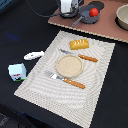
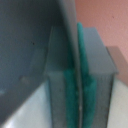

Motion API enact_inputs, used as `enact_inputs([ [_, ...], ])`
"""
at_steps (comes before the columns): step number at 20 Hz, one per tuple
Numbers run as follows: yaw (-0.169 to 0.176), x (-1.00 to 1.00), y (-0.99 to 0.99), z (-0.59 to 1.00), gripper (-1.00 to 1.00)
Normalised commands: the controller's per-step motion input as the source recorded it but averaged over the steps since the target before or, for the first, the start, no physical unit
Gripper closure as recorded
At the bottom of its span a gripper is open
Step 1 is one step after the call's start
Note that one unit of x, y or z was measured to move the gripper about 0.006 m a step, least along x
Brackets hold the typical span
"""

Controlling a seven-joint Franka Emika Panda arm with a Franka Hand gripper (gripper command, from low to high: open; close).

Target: Interact with the objects in diverse but meaningful ways.

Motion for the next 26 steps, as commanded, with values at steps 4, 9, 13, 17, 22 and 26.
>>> enact_inputs([
  [4,0.001,0.06,0.14,-0.03,-1.00],
  [9,0.000,0.14,0.12,0.45,-1.00],
  [13,0.029,0.03,0.12,0.33,-1.00],
  [17,0.019,0.01,0.11,0.56,-1.00],
  [22,0.000,0.29,-0.08,0.64,-1.00],
  [26,-0.002,0.64,-0.30,0.64,-1.00],
])
